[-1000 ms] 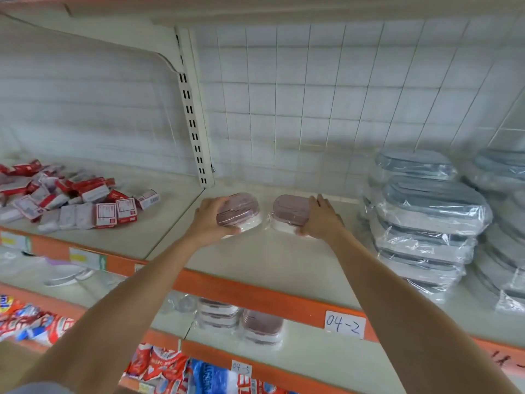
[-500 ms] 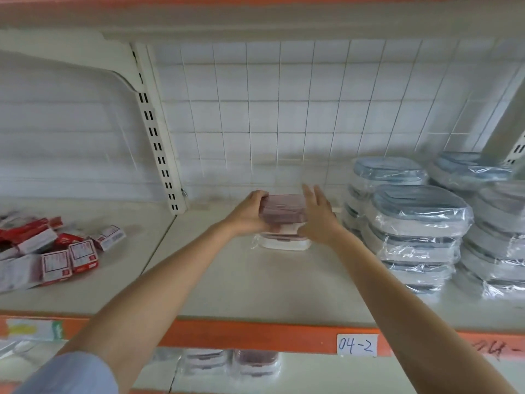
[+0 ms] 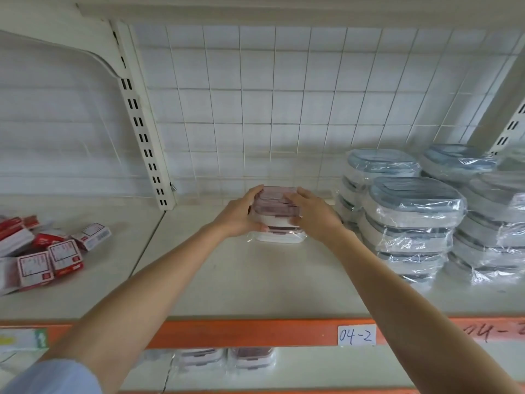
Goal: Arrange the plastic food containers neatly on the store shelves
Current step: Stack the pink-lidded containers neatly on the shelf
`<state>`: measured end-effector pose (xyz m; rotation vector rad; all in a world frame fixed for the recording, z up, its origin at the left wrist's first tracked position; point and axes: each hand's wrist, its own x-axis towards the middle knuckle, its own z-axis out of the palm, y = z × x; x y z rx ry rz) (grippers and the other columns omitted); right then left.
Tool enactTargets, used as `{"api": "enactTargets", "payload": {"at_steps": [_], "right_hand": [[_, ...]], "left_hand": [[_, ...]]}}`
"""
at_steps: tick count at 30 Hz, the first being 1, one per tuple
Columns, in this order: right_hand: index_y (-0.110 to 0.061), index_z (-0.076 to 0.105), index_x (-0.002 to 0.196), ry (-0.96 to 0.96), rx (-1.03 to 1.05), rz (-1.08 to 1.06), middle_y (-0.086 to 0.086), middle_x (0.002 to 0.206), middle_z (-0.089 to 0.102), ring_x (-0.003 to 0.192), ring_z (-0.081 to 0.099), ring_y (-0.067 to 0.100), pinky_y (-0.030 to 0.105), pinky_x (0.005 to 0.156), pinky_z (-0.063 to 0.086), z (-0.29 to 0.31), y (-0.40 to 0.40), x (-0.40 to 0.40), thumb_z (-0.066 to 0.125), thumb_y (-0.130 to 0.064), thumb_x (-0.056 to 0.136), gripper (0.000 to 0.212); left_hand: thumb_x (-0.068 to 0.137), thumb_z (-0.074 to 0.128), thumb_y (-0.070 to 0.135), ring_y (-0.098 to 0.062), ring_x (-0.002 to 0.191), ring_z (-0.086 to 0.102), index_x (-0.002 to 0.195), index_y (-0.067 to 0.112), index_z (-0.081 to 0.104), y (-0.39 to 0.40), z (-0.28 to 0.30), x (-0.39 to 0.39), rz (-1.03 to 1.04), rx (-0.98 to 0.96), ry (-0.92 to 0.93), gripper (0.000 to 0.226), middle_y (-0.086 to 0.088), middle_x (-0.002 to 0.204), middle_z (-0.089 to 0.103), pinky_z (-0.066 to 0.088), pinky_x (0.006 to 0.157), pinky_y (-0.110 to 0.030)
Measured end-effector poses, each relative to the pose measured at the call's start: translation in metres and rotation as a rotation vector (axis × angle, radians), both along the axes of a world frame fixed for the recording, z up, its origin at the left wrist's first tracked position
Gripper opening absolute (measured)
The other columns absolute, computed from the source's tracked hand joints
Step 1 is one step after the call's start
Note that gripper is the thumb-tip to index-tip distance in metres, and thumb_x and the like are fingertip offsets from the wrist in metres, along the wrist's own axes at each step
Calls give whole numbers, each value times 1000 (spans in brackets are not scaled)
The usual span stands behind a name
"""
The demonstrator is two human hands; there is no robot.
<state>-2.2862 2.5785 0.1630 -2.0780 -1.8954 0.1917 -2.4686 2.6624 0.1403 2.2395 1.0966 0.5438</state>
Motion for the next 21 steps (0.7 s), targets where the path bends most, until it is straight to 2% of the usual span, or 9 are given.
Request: {"api": "enactTargets", "payload": {"at_steps": [2, 4, 6, 9, 12, 14, 16, 18, 21], "right_hand": [[-31, 32, 144, -58, 23, -22, -2, 154, 23, 130, 38, 29, 38, 97, 40, -3, -2, -3, 56, -22, 92, 57], [-30, 31, 143, -94, 43, -28, 1, 150, 27, 125, 40, 31, 37, 93, 41, -5, -3, -5, 53, -23, 94, 55], [-30, 30, 144, -95, 35, -19, 1, 149, 29, 124, 40, 31, 38, 93, 41, -4, -3, -5, 52, -21, 94, 55], [-29, 27, 145, -111, -12, 15, 1, 150, 27, 127, 39, 30, 38, 96, 40, 2, -3, -4, 51, -21, 95, 56], [-27, 25, 146, -189, -43, 22, 1, 152, 24, 134, 31, 30, 42, 105, 32, 8, -6, -6, 50, -22, 95, 57], [-21, 26, 144, -261, -16, 17, 3, 152, 22, 138, 23, 28, 43, 108, 27, 8, -12, -11, 55, -15, 92, 60], [-15, 29, 141, -360, 60, 50, 5, 151, 20, 139, 19, 27, 42, 110, 23, 7, -20, -18, 56, -11, 88, 60], [-13, 34, 137, -447, 160, 133, 8, 147, 27, 135, 25, 27, 41, 108, 24, 6, -28, -26, 52, -13, 87, 53], [-11, 42, 130, -446, 277, 281, 8, 133, 43, 121, 39, 27, 38, 96, 32, 1, -40, -42, 49, -14, 88, 42]], "left_hand": [[68, 85, 24, -11, 82, 50, 148, 31, 21, -3, 1, 0, 39, 8, -9, 103, 11, 90, 53, 36, 65, -11], [69, 84, 25, -13, 81, 49, 149, 28, 19, -6, 1, 1, 81, 1, -1, 103, 11, 82, 47, 35, 68, -17], [70, 83, 25, -16, 86, 49, 150, 26, 18, -10, 2, 1, 108, -13, 10, 102, 5, 88, 50, 34, 75, -20], [74, 81, 23, -20, 101, 54, 150, 22, 19, -18, 3, 2, 154, -48, 17, 98, -9, 115, 59, 37, 84, -22], [79, 75, 24, -28, 120, 52, 149, 14, 18, -29, 6, 8, 214, -71, 75, 91, -15, 132, 53, 38, 91, -27], [83, 71, 26, -30, 117, 53, 143, 8, 24, -41, 9, 10, 229, -23, 157, 78, -16, 131, 53, 40, 84, -27], [86, 66, 28, -33, 117, 52, 139, 3, 28, -55, 12, 8, 249, 70, 271, 70, -19, 131, 50, 43, 85, -32], [89, 61, 31, -35, 115, 51, 137, 2, 29, -70, 14, -2, 297, 155, 410, 65, -20, 129, 47, 44, 86, -38], [92, 54, 29, -34, 109, 50, 130, 3, 36, -97, 11, -22, 319, 263, 563, 49, -17, 121, 48, 44, 82, -40]]}}
